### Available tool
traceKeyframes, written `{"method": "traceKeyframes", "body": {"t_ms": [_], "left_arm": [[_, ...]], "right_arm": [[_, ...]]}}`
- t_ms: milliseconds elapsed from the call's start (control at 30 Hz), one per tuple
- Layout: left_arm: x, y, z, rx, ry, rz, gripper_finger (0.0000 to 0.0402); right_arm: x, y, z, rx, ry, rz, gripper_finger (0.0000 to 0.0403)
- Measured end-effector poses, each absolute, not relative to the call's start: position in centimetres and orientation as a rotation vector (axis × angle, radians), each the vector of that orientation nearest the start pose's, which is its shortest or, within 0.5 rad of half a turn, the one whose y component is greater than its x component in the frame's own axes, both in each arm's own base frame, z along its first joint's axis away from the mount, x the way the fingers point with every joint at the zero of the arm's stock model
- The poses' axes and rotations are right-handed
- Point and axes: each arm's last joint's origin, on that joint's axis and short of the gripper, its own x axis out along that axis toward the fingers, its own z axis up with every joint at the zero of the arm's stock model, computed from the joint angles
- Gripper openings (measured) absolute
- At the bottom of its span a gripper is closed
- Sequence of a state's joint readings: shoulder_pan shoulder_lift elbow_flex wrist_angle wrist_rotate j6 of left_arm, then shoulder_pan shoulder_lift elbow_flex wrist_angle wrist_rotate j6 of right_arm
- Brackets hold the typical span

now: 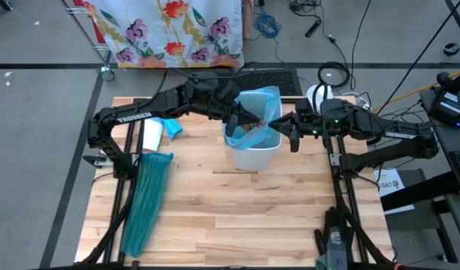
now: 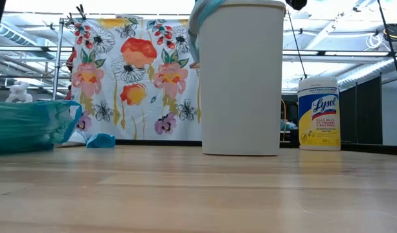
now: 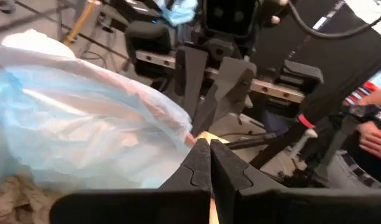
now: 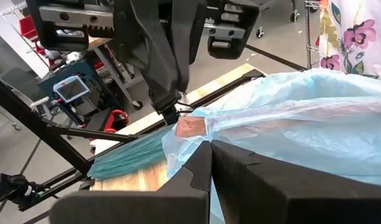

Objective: Place trash/remove bag and relplace
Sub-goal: Remove the light blue trash bag from the white trash bin

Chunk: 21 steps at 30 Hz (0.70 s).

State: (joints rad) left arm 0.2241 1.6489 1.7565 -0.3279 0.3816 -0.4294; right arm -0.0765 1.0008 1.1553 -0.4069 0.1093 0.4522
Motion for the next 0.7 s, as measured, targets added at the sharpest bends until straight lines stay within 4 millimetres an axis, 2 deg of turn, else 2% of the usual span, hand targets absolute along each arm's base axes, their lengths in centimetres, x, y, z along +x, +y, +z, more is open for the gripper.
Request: {"method": "traceKeyframes", "body": {"t_ms": [133,467,700], "left_arm": [[36.31,7.0,43.14,-0.479,0.253,-0.15,0.0012],[36.34,7.06,43.25,-0.476,0.24,-0.141,0.0075],[36.8,7.06,42.7,-0.482,0.259,-0.139,0.0081]], "right_arm": [[20.34,-1.88,40.0,0.445,0.192,-0.236,0.0],[20.62,-1.91,40.09,0.445,0.175,-0.235,0.0],[21.0,-1.94,40.49,0.418,0.127,-0.222,0.0]]}}
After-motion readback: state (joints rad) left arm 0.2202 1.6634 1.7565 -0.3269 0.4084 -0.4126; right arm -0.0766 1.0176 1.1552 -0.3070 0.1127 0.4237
